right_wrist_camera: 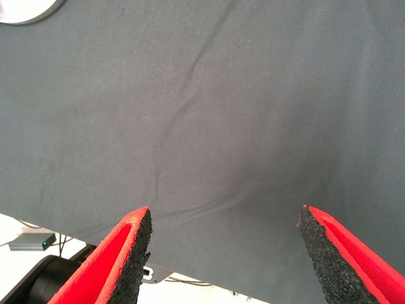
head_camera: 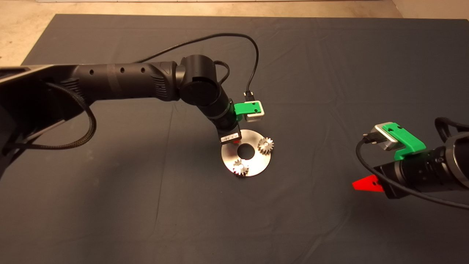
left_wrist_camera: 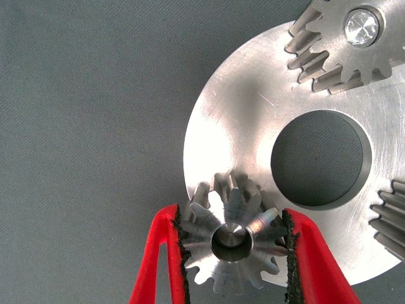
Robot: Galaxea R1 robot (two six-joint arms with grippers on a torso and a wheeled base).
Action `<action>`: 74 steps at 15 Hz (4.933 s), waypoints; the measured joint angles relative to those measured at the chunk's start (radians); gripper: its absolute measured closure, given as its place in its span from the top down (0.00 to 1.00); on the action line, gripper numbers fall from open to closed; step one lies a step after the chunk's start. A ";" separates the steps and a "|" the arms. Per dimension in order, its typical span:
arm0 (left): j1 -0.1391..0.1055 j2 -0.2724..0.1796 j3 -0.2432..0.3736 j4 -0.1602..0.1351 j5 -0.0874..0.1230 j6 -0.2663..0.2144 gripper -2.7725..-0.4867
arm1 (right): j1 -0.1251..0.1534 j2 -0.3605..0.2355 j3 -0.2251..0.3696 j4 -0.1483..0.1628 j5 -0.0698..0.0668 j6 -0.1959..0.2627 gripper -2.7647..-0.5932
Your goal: Install three planetary gears onto the carrier pins
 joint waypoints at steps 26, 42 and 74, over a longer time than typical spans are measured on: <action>0.000 -0.010 0.000 -0.007 -0.018 0.004 0.23 | 0.000 0.000 0.000 0.000 -0.001 0.000 0.52; -0.128 -0.375 0.285 -0.049 0.199 -0.555 0.23 | 0.045 0.131 -0.003 0.010 -0.070 0.040 0.52; -0.120 -1.002 0.934 -0.121 0.330 -1.191 0.23 | -0.078 -0.201 0.011 0.059 -0.077 0.051 0.52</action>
